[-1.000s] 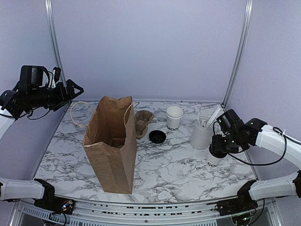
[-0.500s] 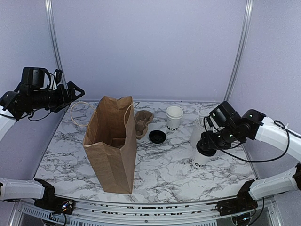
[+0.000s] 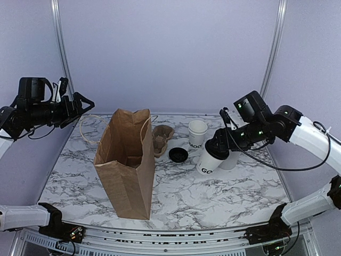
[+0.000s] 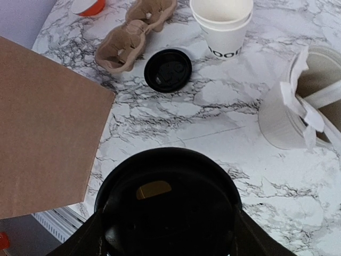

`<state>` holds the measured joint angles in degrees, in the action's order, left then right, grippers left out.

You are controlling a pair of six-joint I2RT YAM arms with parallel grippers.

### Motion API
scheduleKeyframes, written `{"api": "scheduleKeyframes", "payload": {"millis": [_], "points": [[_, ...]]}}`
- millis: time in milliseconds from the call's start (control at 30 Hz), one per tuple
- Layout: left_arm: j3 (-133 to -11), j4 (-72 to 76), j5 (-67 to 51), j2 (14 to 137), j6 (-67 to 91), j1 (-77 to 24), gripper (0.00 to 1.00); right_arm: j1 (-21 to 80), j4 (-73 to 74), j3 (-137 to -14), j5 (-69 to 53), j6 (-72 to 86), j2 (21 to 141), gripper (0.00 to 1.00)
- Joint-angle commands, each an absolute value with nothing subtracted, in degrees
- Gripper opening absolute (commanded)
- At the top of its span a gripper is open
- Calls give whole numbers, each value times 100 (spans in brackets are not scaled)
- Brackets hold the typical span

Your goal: Pack the takeout coffee

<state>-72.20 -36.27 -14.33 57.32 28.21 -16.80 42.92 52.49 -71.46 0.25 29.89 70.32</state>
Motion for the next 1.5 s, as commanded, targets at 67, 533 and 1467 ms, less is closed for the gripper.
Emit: {"api": "scheduleKeyframes", "payload": {"millis": [67, 533, 1467], "points": [[-7208, -3501, -2214, 5396, 2752, -1635, 99, 4351, 5035, -8175, -177, 2637, 7429, 61], [-6735, -3908, -2450, 5150, 2726, -2298, 86, 4348, 5224, -10975, 163, 2022, 8707, 60], [-7188, -4346, -1467, 5937, 2754, -3766, 33, 4727, 4845, -12901, -549, 1593, 9763, 57]]}}
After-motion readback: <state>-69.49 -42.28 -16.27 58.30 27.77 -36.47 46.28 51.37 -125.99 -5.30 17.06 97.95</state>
